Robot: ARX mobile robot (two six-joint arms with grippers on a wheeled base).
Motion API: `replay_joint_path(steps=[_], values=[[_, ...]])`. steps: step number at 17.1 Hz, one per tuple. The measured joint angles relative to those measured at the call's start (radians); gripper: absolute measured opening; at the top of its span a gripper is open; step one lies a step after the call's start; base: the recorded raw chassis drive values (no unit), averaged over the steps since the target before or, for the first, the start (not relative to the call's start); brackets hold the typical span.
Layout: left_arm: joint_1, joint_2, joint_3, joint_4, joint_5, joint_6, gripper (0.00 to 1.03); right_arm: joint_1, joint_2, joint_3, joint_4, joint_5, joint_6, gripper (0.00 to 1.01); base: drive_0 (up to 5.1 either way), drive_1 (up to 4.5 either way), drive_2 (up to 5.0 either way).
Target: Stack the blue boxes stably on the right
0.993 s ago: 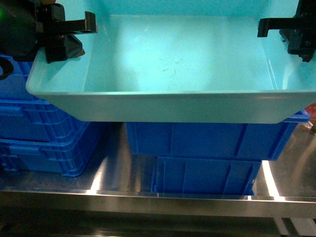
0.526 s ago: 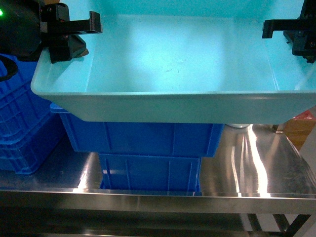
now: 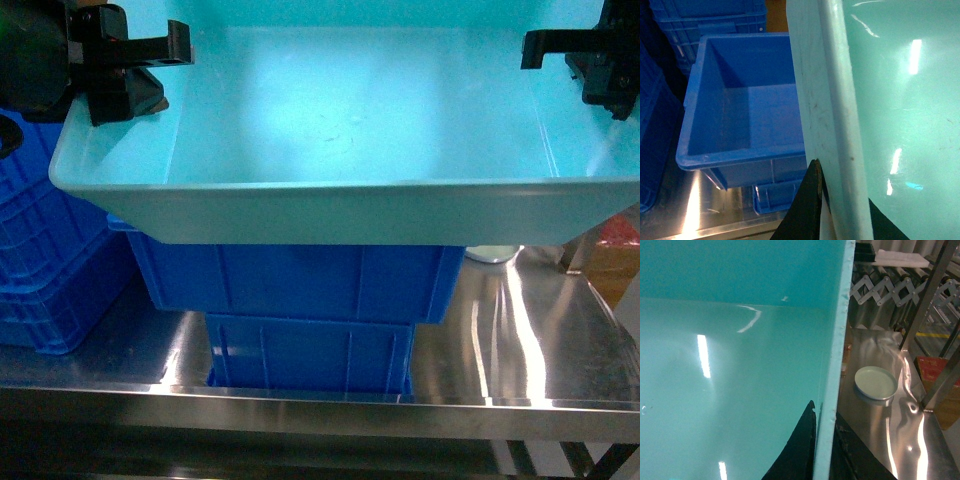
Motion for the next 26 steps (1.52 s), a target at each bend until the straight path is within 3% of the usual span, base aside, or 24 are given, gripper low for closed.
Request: replay_joint_path(steps=[10, 15, 21, 26], values=[[-0.001, 0.0, 0.0, 0.0, 0.0, 0.0, 0.05, -0.001, 0.0, 0.0, -0.004, 0.001, 0.0, 0.07, -0.1, 3.98, -4.2], [-0.001, 0.003, 0.002, 0.008, -0.001, 0.0, 0.05, -0.001, 0.0, 0.001, 0.0, 0.001, -0.001, 0.07, 0.0, 0.0, 0.0], [-0.003, 0.002, 0.0, 0.0, -0.002, 0.0, 0.05, -0.001, 0.0, 0.0, -0.006, 0.001, 0.0, 0.07, -4.5, 4.03, 0.7], [0.004, 0.002, 0.0, 0.0, 0.003, 0.001, 0.05, 0.005, 0.0, 0.0, -0.002, 0.001, 0.0, 0.07, -0.1, -0.07, -0.1]])
